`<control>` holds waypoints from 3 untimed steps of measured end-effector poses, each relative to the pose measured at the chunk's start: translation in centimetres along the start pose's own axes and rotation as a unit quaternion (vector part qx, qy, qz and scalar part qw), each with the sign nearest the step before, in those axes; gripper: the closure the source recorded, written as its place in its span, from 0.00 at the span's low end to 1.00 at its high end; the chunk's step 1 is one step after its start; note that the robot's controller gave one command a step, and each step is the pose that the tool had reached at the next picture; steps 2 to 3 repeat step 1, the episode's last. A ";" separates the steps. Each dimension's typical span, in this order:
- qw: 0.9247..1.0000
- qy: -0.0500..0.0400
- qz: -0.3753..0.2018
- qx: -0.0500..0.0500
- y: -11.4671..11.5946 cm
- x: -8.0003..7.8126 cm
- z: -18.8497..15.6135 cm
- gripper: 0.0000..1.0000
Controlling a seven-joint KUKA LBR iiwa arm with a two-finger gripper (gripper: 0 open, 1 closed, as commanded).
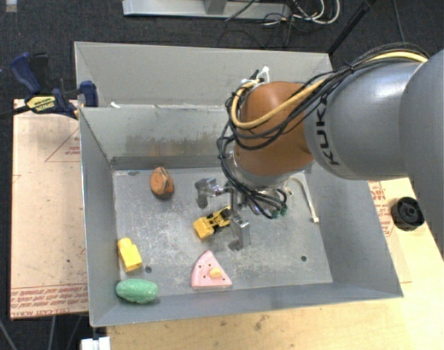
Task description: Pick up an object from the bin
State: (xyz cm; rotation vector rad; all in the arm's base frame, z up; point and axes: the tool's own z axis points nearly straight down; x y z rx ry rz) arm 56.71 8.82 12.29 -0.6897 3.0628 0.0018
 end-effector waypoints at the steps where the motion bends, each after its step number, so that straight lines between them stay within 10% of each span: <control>1: 1.000 0.000 -0.028 0.000 -0.8 -2.0 3.3 1.00; 3: 1.000 0.000 -0.028 0.000 -0.8 -2.0 3.3 1.00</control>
Offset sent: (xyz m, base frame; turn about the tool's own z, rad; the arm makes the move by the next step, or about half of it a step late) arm 0.0000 0.0000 0.0000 0.0000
